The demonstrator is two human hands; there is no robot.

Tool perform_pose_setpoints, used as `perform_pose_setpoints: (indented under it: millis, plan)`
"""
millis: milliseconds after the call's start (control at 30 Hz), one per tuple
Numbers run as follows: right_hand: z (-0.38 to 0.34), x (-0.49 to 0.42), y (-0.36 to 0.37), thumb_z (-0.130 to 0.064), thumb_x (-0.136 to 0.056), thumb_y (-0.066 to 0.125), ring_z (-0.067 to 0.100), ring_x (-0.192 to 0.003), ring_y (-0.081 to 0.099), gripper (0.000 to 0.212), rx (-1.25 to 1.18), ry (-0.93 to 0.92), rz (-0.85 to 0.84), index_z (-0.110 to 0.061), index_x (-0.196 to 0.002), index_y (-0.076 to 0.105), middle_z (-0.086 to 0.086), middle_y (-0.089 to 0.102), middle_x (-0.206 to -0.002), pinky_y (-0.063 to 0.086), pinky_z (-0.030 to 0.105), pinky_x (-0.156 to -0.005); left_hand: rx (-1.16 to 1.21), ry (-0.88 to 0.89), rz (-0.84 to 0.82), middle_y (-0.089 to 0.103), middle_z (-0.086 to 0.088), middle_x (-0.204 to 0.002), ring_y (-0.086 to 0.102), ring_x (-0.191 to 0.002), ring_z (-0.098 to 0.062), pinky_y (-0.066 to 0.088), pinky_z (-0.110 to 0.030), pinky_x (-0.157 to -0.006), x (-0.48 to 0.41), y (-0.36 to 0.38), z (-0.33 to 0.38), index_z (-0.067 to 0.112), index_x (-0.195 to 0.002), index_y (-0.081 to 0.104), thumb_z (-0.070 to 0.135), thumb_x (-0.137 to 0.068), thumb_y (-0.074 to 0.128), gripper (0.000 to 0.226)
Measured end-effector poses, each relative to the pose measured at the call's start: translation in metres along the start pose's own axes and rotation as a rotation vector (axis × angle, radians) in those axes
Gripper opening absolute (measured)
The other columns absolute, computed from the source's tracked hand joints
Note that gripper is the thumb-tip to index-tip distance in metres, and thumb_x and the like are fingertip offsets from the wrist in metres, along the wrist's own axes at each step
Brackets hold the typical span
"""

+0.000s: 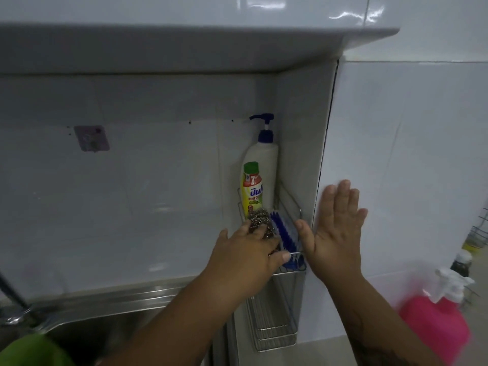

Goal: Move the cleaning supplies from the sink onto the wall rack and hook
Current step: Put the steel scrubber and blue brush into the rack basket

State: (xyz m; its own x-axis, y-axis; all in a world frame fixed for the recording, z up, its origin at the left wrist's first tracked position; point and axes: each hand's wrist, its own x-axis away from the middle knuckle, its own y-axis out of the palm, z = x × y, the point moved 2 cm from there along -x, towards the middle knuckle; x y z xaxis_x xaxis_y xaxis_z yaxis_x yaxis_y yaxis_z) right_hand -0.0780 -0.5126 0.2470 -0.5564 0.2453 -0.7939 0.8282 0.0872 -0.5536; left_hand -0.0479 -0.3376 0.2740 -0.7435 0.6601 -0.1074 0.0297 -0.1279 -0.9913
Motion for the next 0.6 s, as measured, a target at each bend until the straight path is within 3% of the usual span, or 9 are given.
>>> perform_pose_setpoints:
  millis: [167, 267, 333, 433, 600]
  plan:
    - [0.0, 0.0, -0.002, -0.059, -0.094, 0.023, 0.027, -0.148, -0.015, 0.078, 0.004, -0.004, -0.003, -0.021, -0.15, -0.014, -0.003, -0.029, -0.157, -0.009, 0.049, -0.118, 0.108, -0.009, -0.02, 0.023, 0.01, -0.16, 0.008, -0.15, -0.016, 0.004, -0.054, -0.119, 0.005, -0.007, -0.008, 0.035, -0.15, 0.02, 0.063, -0.093, 0.024, 0.064]
    - [-0.007, 0.0, -0.009, -0.056, -0.094, 0.032, 0.026, -0.148, -0.016, 0.081, -0.008, 0.015, -0.018, -0.022, -0.151, -0.015, -0.002, -0.029, -0.157, -0.006, 0.051, -0.119, 0.287, 0.008, -0.008, 0.015, 0.011, -0.161, 0.009, -0.15, -0.015, 0.01, -0.042, -0.12, 0.017, -0.017, -0.023, 0.033, -0.152, 0.016, 0.057, -0.095, 0.032, 0.064]
    - [-0.017, 0.001, -0.018, -0.045, -0.092, 0.046, 0.024, -0.148, -0.014, 0.086, -0.067, 0.046, -0.016, -0.017, -0.153, -0.007, 0.003, -0.02, -0.16, -0.001, 0.051, -0.12, 0.39, -0.001, 0.0, 0.011, 0.012, -0.161, 0.011, -0.149, -0.011, 0.011, -0.035, -0.12, 0.032, -0.019, -0.043, 0.032, -0.152, 0.016, 0.054, -0.094, 0.038, 0.066]
    - [-0.048, 0.004, -0.037, -0.029, -0.089, 0.055, 0.023, -0.149, -0.004, 0.08, -0.207, 0.066, 0.017, -0.01, -0.152, 0.009, 0.012, 0.0, -0.162, 0.005, 0.043, -0.122, 0.458, -0.105, 0.03, 0.021, 0.011, -0.16, 0.021, -0.146, -0.006, 0.013, -0.022, -0.117, 0.062, -0.018, -0.087, 0.031, -0.151, 0.025, 0.056, -0.09, 0.048, 0.069]
    - [-0.129, 0.022, -0.041, -0.027, -0.087, 0.055, 0.025, -0.147, 0.013, 0.066, -0.307, -0.055, -0.07, -0.013, -0.147, 0.03, 0.01, 0.019, -0.159, 0.008, 0.031, -0.118, 0.588, -0.359, 0.047, 0.034, 0.013, -0.154, 0.036, -0.139, -0.008, 0.027, -0.026, -0.113, 0.129, -0.003, -0.17, 0.04, -0.146, 0.033, 0.062, -0.083, 0.054, 0.071]
